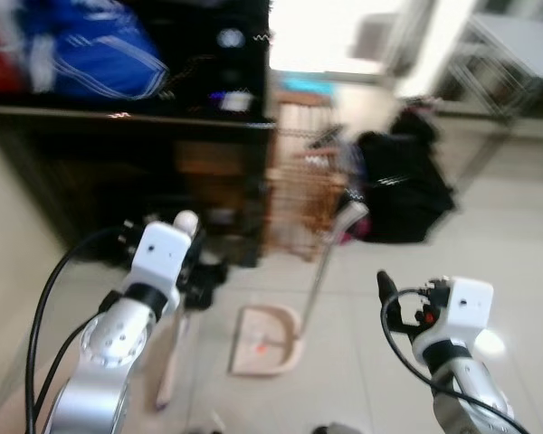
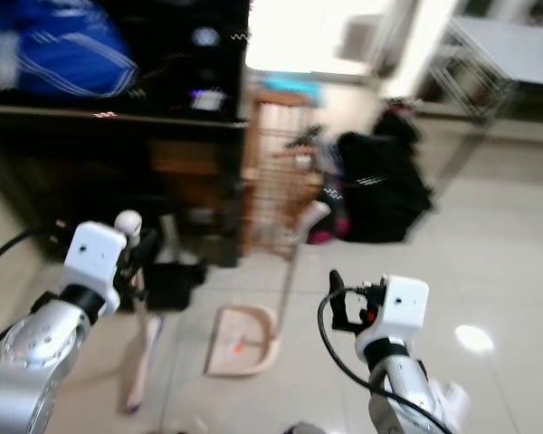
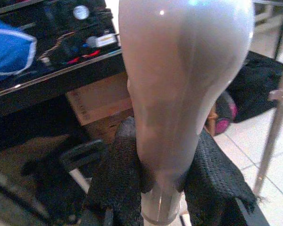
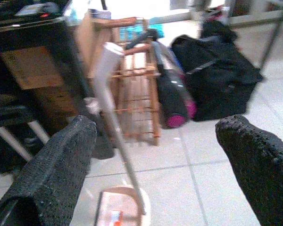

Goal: Sweep floor

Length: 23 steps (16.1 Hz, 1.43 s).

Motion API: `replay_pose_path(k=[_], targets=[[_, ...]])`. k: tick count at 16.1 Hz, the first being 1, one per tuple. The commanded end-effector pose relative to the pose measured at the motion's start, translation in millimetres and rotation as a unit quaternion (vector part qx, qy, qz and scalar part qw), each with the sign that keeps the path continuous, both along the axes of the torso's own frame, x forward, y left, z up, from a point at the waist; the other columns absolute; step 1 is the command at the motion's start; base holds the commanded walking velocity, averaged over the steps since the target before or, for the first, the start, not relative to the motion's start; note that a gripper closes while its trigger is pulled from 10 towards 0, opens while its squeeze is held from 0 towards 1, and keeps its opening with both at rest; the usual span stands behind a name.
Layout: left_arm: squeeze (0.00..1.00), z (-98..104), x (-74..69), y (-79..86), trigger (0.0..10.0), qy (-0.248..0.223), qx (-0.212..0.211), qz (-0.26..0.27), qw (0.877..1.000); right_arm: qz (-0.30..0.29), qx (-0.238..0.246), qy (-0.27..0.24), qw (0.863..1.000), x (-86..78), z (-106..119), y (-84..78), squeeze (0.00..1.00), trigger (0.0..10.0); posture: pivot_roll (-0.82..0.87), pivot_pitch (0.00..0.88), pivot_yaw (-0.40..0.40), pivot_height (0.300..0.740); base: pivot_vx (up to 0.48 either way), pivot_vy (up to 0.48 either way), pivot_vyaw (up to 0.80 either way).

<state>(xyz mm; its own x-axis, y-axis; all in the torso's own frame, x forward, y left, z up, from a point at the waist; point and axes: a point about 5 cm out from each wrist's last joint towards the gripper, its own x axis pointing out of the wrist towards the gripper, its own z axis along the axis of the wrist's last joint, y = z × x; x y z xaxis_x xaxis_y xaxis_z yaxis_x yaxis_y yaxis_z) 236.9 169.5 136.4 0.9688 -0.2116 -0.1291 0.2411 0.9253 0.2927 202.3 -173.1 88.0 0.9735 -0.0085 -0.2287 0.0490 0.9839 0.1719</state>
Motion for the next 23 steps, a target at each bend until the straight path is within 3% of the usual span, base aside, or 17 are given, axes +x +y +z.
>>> replay_pose_path(k=[1,8,17,20,23], targets=[[0.0,12,-6.1,-3.8,10.0,-0.024,0.0,-0.009,1.0,0.006,-0.007,0.003,1.0,4.2,1,-2.0,0.0,10.0,0.07,0.082,-0.05,0.74,0.0,0.364,0.0],[0.0,14,-19.9,7.5,10.0,-0.018,0.011,0.027,0.999,0.048,0.001,0.001,0.999,20.6,8,4.2,0.0,10.0,0.11,0.113,-0.092,0.74,0.0,0.364,0.0],[0.0,17,-17.4,12.1,10.0,-0.017,0.027,0.03,0.999,0.041,0.006,0.025,0.999,11.5,-2,5.8,0.0,10.0,0.12,0.117,-0.086,0.74,0.0,0.359,0.0],[0.0,20,-16.5,12.6,10.0,-0.038,0.051,0.024,0.998,0.041,0.002,0.032,0.999,6.2,-6,8.1,0.0,10.0,0.11,0.112,-0.088,0.74,0.0,-0.32,0.0],[0.0,16,-15.3,14.5,10.0,-0.024,0.013,0.043,0.999,0.047,-0.004,0.029,0.998,5.1,-4,9.6,0.0,10.0,0.11,0.106,-0.092,0.74,0.0,-0.48,0.0]])
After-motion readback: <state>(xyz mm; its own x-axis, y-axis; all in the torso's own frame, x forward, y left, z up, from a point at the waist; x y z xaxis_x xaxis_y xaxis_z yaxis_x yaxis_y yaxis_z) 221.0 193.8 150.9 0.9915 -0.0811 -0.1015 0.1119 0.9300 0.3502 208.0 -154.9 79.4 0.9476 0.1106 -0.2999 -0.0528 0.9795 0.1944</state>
